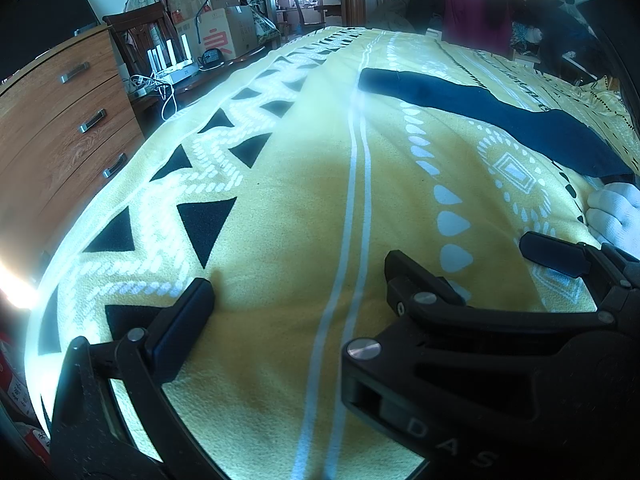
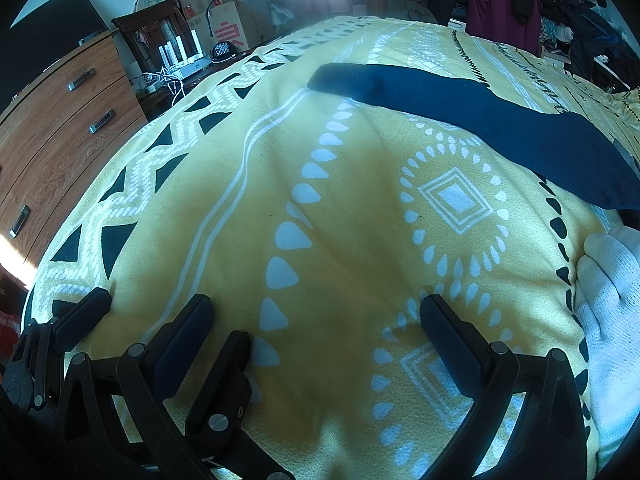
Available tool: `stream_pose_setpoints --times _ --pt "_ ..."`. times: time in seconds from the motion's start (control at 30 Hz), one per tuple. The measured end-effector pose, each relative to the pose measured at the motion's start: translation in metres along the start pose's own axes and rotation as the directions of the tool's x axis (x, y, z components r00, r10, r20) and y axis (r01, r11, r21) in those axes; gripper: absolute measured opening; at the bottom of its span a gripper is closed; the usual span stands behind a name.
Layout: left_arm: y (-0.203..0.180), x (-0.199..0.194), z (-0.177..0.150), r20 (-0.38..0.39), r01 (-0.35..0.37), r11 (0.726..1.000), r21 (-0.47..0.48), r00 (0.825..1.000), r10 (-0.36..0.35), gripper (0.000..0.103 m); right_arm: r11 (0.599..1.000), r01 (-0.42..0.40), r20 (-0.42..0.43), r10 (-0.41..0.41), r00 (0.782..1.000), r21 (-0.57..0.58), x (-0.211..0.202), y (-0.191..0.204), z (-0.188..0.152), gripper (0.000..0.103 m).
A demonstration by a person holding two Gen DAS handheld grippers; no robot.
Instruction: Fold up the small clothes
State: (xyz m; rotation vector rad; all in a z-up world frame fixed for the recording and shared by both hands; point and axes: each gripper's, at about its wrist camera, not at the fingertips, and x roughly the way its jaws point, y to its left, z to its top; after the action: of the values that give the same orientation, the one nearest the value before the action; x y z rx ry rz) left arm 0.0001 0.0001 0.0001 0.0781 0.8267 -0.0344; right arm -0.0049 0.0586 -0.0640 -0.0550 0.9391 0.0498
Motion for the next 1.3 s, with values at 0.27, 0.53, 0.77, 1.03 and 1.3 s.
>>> stream_pose_setpoints --times 0.27,0.53,0.77,1.03,1.3 --pt "0.0 0.0 0.0 0.0 0.0 1.0 0.0 1.0 0.0 0.103 1.0 -0.002 0.0 0.002 1.0 0.001 0.0 0.0 0.0 0.103" --pt "0.0 0.0 0.0 0.0 0.0 1.0 0.0 1.0 0.0 0.103 1.0 -0.001 0.0 0.001 1.0 0.001 0.0 0.0 0.0 0.103" --pt "0.0 0.0 0.0 0.0 0.0 1.0 0.0 1.0 0.0 0.103 1.0 -0.001 0.0 0.001 1.0 0.001 0.0 0.0 0.0 0.103" --pt "0.0 0.0 0.0 0.001 0.0 1.0 0.0 1.0 0.0 0.103 1.0 -0.001 0.0 0.001 1.0 0.001 0.0 0.0 0.0 0.103" --pt "0.003 -0.005 -0.008 0.024 0.014 1.0 -0.006 1.0 -0.014 0.103 1.0 0.001 0.003 -0.001 1.0 0.0 0.0 0.001 0.001 0.103"
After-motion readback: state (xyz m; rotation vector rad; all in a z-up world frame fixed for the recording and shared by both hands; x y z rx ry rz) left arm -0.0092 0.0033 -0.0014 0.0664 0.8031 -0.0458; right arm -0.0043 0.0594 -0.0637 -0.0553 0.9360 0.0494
